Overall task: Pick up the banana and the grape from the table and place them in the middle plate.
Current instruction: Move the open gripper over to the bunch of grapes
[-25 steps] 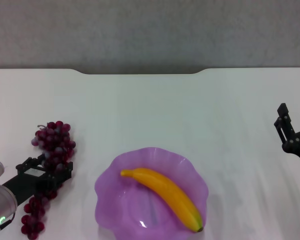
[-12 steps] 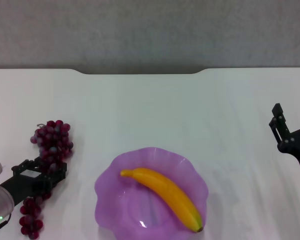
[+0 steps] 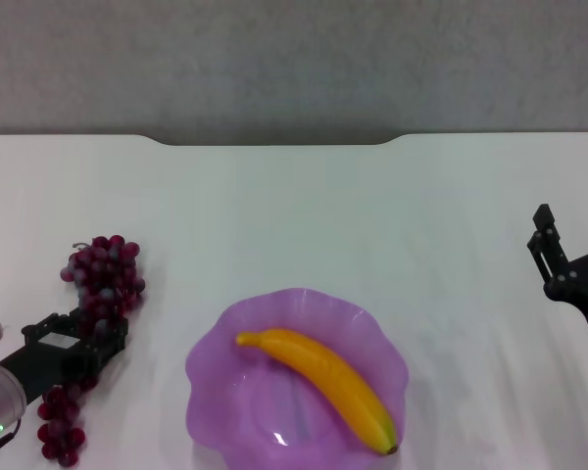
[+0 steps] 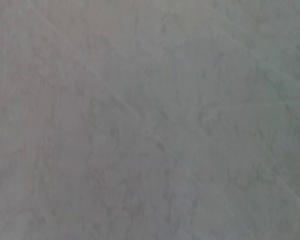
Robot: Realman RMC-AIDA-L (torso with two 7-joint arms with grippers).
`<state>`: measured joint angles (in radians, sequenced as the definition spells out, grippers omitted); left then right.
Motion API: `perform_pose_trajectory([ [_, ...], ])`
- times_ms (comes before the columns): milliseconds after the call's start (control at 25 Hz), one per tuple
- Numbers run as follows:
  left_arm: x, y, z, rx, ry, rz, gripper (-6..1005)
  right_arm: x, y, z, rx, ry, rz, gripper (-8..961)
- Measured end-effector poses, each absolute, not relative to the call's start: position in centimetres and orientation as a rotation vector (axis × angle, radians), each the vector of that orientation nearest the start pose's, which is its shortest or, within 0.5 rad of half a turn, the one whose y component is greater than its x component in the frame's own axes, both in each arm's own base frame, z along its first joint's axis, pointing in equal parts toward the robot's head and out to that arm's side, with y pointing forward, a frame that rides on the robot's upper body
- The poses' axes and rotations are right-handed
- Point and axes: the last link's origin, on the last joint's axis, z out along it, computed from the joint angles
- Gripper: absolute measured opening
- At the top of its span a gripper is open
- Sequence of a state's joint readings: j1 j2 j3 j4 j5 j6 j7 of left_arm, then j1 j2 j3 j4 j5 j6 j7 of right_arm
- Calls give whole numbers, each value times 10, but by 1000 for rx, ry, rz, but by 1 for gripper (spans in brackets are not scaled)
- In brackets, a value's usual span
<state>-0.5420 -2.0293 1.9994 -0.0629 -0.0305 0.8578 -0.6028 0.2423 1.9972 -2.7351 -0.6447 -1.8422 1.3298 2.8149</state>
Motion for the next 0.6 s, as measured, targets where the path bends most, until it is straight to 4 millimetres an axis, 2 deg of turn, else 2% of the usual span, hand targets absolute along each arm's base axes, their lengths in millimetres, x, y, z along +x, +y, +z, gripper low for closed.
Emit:
perform_pose_trajectory([
  [600, -379, 326, -40, -2008, -842, -332, 594, 289, 271, -36, -1533, 411, 715, 647],
])
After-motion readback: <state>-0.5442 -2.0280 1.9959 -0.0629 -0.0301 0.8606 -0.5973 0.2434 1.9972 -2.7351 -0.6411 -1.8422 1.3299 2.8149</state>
